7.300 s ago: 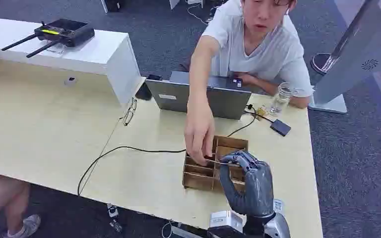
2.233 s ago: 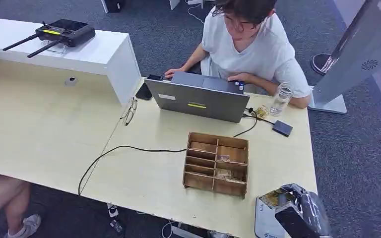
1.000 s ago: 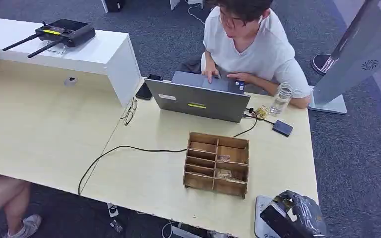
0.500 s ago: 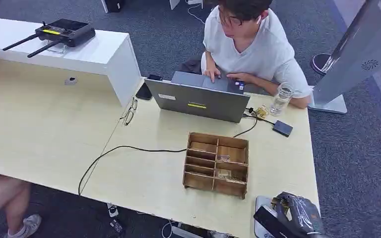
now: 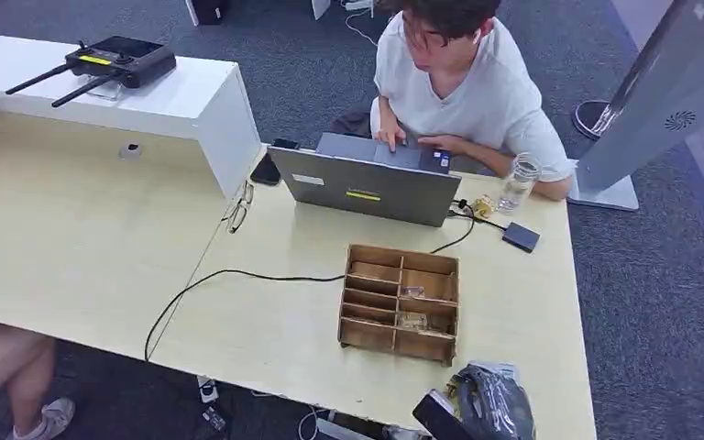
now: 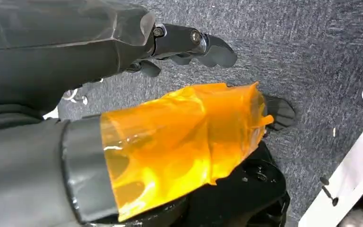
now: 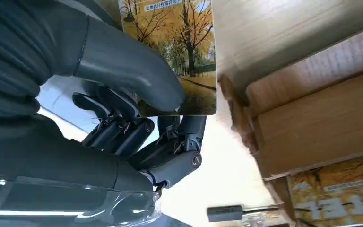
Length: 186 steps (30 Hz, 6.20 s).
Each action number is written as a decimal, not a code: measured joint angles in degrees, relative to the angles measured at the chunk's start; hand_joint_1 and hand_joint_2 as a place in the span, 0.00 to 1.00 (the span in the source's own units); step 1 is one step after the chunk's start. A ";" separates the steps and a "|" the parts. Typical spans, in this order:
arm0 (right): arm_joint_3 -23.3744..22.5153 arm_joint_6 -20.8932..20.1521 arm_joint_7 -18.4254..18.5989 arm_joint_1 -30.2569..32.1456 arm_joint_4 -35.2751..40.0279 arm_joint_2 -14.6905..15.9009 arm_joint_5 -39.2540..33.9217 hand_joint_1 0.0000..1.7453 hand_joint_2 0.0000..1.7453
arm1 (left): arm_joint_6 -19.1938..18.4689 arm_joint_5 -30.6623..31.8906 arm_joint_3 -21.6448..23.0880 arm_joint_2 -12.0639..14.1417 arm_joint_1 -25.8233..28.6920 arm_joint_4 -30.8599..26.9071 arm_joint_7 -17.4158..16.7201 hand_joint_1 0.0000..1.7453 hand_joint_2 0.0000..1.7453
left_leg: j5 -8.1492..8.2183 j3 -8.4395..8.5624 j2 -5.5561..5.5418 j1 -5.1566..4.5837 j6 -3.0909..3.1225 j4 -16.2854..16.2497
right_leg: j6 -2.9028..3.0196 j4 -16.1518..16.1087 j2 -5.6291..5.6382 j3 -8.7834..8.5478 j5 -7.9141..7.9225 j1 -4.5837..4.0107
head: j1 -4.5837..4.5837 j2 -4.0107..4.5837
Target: Pass the card to the sensor for recognition and then transmit it.
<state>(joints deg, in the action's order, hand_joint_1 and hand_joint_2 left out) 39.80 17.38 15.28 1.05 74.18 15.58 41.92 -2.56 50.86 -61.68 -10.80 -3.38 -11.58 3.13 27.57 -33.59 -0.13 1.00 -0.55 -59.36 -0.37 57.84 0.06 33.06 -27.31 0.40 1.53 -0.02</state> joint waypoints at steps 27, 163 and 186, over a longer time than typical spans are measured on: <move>1.46 0.76 -1.55 -1.01 1.62 0.37 -3.52 1.00 1.00 | -1.25 1.95 1.38 0.33 0.03 0.02 0.02 0.00 0.00 | 0.00 0.09 0.00 0.00 0.00 -0.01 | 0.01 -0.01 0.00 -0.10 0.02 0.02 | 0.00 0.00; -5.53 -2.78 -21.86 -12.13 12.81 -16.57 -10.40 0.00 0.00 | -5.79 7.06 12.61 -2.97 -6.65 1.11 8.35 0.00 0.00 | -0.04 -0.20 -0.23 -0.22 0.04 -0.01 | -0.15 0.10 -0.11 0.20 -0.09 0.21 | 0.02 0.00; -6.47 0.37 -34.30 -0.81 21.49 -12.96 -23.56 0.00 0.00 | -4.81 6.25 12.46 -2.34 -3.94 1.14 10.64 0.00 0.00 | -0.02 -0.21 -0.22 -0.22 0.04 -0.01 | -0.15 0.08 -0.11 0.21 -0.10 0.21 | 0.02 0.00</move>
<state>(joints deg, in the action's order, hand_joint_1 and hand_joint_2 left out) 33.33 17.75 -19.02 0.24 95.67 2.62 18.36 -7.37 57.11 -49.22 -13.14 -7.32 -10.45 13.77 27.54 -33.79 -0.35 0.78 -0.52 -59.37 -0.53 57.92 -0.05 33.27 -27.41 0.62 1.55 -0.02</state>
